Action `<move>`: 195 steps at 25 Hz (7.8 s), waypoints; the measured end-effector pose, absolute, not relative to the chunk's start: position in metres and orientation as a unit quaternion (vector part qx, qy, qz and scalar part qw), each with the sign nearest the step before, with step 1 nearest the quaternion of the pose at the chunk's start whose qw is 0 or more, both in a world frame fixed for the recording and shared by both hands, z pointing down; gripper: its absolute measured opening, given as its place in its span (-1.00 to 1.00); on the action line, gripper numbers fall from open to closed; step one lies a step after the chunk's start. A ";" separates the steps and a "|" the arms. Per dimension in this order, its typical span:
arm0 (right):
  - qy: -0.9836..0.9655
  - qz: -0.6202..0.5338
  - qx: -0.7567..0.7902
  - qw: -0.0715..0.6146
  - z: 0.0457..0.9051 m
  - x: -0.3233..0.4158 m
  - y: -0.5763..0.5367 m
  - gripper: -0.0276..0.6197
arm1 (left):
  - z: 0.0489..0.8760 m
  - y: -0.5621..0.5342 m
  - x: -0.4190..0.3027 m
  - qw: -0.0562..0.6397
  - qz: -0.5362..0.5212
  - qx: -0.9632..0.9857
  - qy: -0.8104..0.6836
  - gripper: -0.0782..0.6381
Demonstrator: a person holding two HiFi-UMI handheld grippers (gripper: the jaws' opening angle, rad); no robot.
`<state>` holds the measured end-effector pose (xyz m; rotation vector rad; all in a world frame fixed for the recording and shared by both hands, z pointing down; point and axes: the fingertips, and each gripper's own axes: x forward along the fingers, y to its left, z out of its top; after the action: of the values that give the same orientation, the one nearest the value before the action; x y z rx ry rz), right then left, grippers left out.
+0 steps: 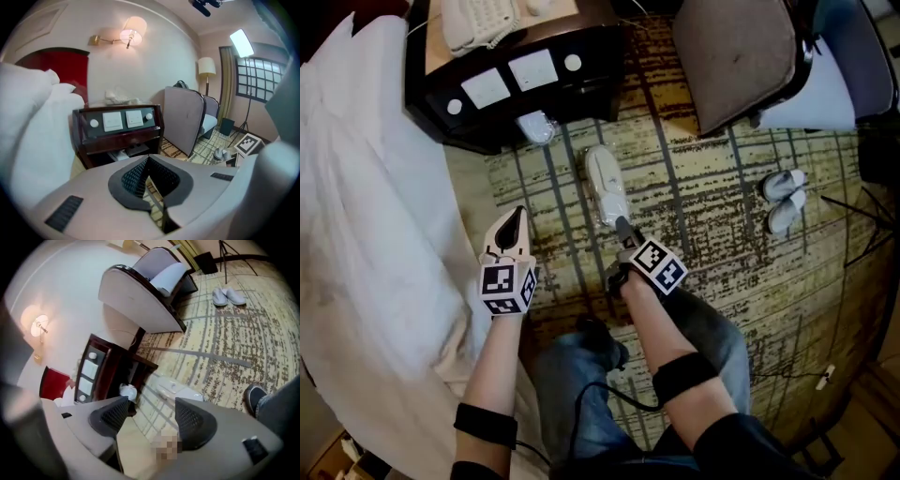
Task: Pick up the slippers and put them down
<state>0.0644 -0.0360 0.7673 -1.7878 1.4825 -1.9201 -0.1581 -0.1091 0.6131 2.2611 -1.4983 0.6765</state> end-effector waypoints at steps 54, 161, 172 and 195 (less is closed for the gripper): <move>0.830 -0.221 -0.466 -0.212 0.165 0.217 0.096 -0.91 | 0.109 0.153 -0.133 0.186 0.151 0.735 -0.635 -0.78; 0.848 -0.170 -0.490 -0.111 0.780 0.002 -0.219 -0.91 | 0.933 -0.300 -0.197 0.571 -0.196 0.644 -0.471 0.34; 0.853 -0.164 -0.481 -0.116 0.787 0.003 -0.221 -0.91 | 0.945 -0.328 -0.192 0.563 -0.155 0.681 -0.443 0.34; 0.854 -0.167 -0.480 -0.115 0.795 0.004 -0.221 -0.91 | 0.920 -0.301 -0.188 0.563 -0.140 0.731 -0.359 -0.51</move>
<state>0.0042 -0.2210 0.7946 -1.6285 2.8969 -0.5683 -0.1883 -0.3015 0.9202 1.7222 -0.8453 -0.3306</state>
